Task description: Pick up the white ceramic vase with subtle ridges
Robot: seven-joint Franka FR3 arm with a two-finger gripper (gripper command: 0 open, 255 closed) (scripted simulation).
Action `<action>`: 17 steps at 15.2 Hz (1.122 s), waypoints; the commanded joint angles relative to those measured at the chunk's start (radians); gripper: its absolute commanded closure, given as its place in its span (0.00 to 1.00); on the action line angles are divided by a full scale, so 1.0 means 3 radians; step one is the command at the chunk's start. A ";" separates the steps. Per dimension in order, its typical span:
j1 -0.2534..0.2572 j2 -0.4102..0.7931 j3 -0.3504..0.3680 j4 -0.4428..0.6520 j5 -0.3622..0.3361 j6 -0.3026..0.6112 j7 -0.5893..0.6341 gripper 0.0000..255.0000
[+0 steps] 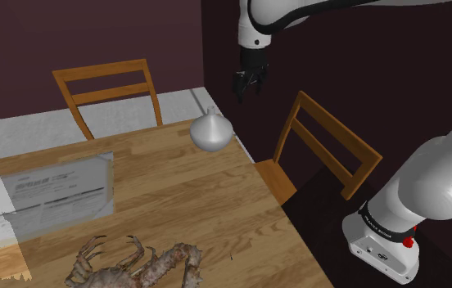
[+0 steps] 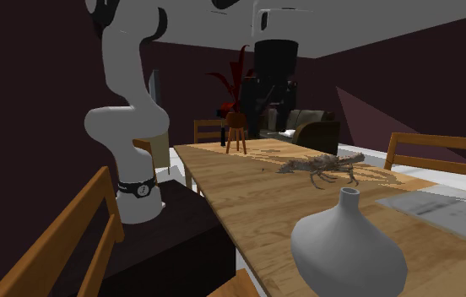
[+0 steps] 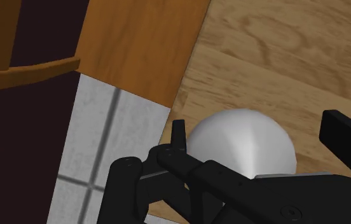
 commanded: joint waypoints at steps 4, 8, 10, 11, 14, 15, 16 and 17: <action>0.0043 0.0686 0.0062 0.0595 -0.0139 0.0080 0.0195 0.00; 0.0112 0.1244 0.0075 0.1166 -0.0263 0.0055 0.0331 0.00; 0.0158 0.1535 0.0071 0.1495 -0.0324 0.0009 0.0389 0.00; 0.0184 0.1685 0.0066 0.1674 -0.0354 -0.0022 0.0415 0.00; 0.0191 0.1737 0.0060 0.1651 -0.0364 0.0052 0.0422 0.00; 0.0191 0.1746 0.0058 0.1619 -0.0366 0.0092 0.0422 0.00; 0.0191 0.1757 0.0057 0.1590 -0.0368 0.0132 0.0423 0.00; 0.0191 0.1767 0.0056 0.1560 -0.0371 0.0172 0.0424 0.00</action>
